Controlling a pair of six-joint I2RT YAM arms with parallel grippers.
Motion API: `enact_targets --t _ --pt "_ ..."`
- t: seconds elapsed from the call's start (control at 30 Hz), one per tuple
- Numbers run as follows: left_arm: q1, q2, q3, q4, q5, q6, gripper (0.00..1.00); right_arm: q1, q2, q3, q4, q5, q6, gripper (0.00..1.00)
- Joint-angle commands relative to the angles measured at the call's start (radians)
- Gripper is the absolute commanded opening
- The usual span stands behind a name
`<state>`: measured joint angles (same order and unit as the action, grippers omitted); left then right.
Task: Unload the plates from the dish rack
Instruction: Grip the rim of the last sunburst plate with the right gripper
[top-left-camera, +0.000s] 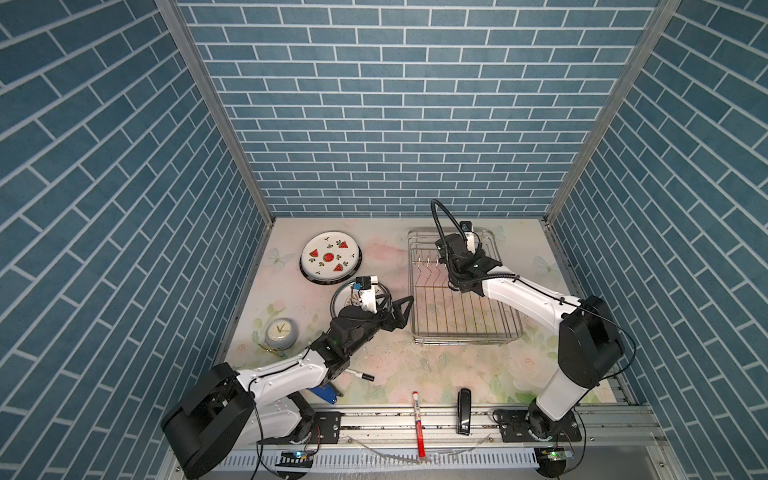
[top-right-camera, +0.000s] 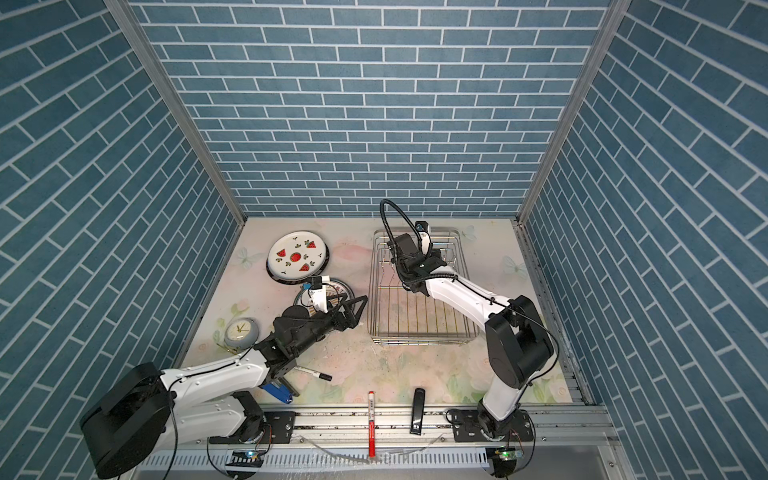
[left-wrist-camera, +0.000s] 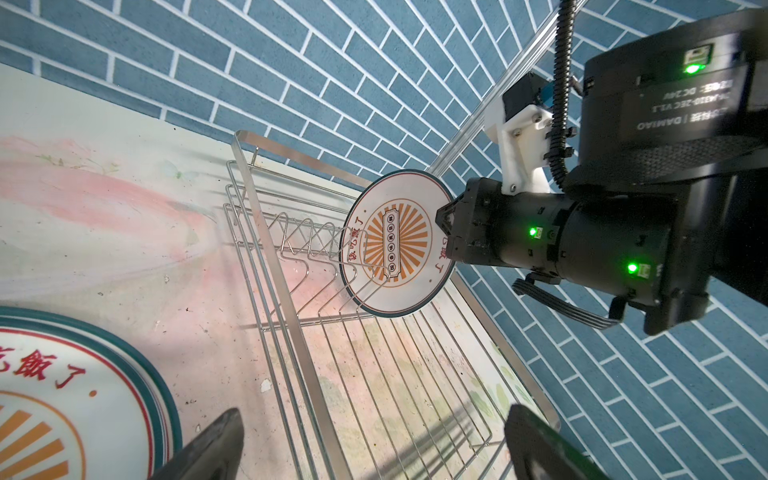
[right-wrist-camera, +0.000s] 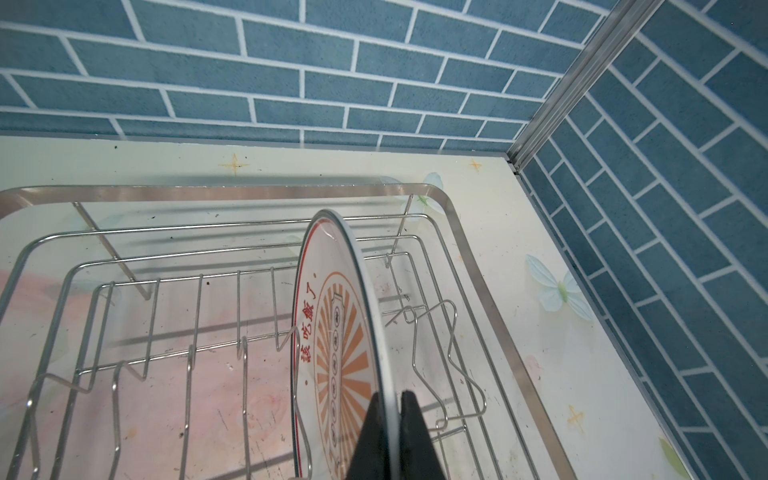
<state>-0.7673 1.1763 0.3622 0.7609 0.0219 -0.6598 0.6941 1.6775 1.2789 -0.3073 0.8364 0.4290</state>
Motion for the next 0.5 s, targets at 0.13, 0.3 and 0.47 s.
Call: enact_targets --t 0.13,0.3,0.47 --pt "-0.007 -0.009 -0.002 0.037 0.001 -0.01 1.0 0.027 -0.105 -0.039 0.104 0.11 -0.114 0.01" --pt "-0.006 -0.015 -0.013 0.052 0.007 -0.017 1.0 0.052 -0.146 -0.08 0.166 0.141 -0.169 0.01" --pt "-0.006 -0.039 -0.023 0.052 0.013 -0.017 1.0 0.081 -0.21 -0.127 0.233 0.2 -0.234 0.01"
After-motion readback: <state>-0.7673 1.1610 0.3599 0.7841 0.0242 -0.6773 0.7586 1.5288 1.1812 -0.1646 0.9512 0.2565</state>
